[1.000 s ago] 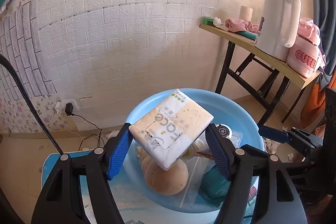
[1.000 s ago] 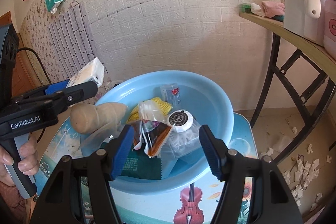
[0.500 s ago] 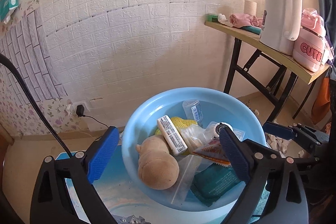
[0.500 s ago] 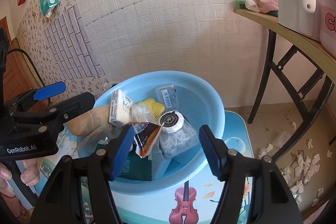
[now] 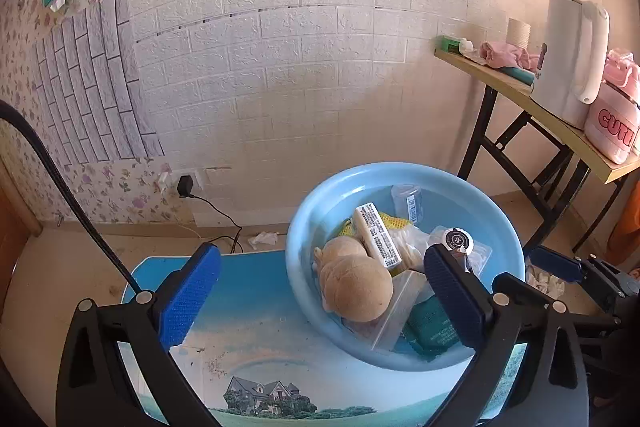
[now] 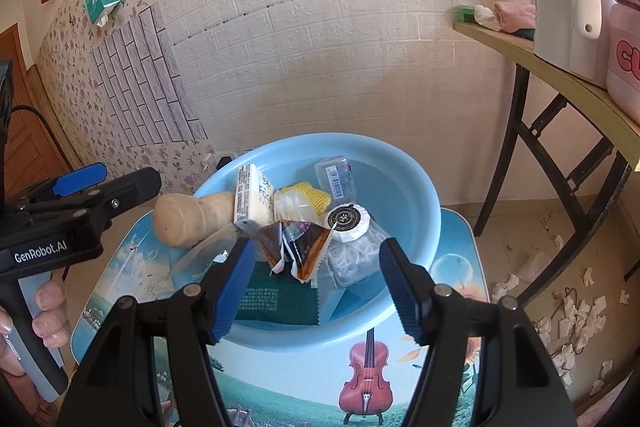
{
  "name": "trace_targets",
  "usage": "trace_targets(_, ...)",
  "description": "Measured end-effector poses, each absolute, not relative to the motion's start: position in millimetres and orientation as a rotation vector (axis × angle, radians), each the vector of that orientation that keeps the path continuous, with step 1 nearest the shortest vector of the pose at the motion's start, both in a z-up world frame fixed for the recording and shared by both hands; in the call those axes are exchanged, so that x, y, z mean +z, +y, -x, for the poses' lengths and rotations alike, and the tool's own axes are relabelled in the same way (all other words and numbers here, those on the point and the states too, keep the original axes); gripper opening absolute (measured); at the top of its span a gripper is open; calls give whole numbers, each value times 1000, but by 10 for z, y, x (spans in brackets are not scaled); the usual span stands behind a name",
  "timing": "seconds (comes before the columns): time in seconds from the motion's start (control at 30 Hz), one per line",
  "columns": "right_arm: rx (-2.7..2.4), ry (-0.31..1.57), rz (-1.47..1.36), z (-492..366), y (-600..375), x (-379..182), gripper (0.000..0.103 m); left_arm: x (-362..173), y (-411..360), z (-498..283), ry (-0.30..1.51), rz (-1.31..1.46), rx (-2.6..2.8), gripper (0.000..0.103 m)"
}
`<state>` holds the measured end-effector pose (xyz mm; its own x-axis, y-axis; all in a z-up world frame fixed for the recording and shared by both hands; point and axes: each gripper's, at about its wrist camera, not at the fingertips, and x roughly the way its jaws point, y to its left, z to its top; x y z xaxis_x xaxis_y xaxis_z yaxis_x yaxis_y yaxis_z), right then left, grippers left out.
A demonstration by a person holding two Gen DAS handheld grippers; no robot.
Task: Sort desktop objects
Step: 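Carry the tissue pack into the basin and open the left gripper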
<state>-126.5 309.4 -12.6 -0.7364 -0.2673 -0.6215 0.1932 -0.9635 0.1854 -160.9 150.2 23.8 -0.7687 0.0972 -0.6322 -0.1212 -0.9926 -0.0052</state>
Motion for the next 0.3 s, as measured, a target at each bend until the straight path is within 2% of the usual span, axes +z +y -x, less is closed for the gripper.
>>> trace_targets(0.2, -2715, -149, -990, 1150, 3053, -85, 65, 307, 1385, 1460, 16, 980, 2883, 103)
trace_targets(0.3, -2716, -149, -1007, 1089, 3072, -124, 65, 322, 1372, 1397, 53, 972, 2886, 103)
